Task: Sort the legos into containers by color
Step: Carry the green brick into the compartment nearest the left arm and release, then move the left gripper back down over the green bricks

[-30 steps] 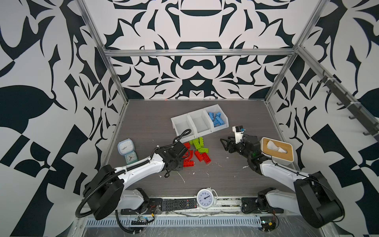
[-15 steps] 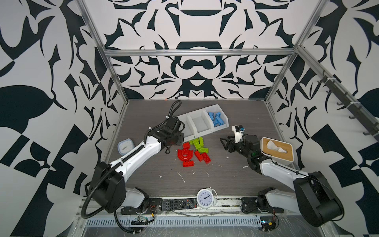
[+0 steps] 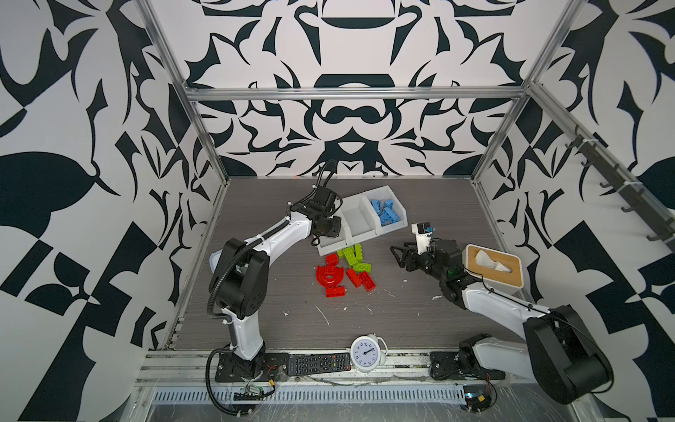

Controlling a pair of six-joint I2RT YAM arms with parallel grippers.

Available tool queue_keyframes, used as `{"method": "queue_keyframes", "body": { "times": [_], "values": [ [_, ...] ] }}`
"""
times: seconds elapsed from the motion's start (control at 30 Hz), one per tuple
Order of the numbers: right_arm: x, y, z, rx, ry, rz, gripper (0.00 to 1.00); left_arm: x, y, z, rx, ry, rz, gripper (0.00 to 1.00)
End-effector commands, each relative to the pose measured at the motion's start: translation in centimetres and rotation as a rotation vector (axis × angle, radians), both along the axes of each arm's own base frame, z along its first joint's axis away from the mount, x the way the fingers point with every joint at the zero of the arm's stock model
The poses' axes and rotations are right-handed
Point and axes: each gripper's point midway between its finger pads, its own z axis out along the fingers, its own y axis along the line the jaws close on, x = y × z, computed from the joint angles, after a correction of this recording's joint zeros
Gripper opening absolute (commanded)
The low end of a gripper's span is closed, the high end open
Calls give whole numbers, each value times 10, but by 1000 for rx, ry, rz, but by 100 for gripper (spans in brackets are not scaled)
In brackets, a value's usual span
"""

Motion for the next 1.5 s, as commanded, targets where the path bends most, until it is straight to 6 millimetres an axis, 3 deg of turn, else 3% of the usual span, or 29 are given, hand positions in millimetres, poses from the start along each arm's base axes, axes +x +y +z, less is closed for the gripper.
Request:
{"method": "queue_keyframes", "body": {
  "times": [0.0,0.47,0.6,0.77,1.03,1.23,1.47],
  "values": [
    [6,8,23,22,-51,19,67,9,4,-6,-4,19,3,22],
    [3,17,22,-2,-37,45,67,17,5,-3,5,10,17,58],
    [2,17,23,-9,-44,44,67,14,10,9,14,10,29,62],
    [2,17,24,-16,-48,45,67,-16,2,35,-66,4,35,62],
    [3,19,21,-27,-41,50,67,-79,-23,42,-102,22,5,62],
    [3,19,21,-33,-42,50,67,-97,-31,39,-100,22,27,64],
    [3,20,19,-37,-36,50,67,-102,-41,14,-102,66,26,64]
  ]
}}
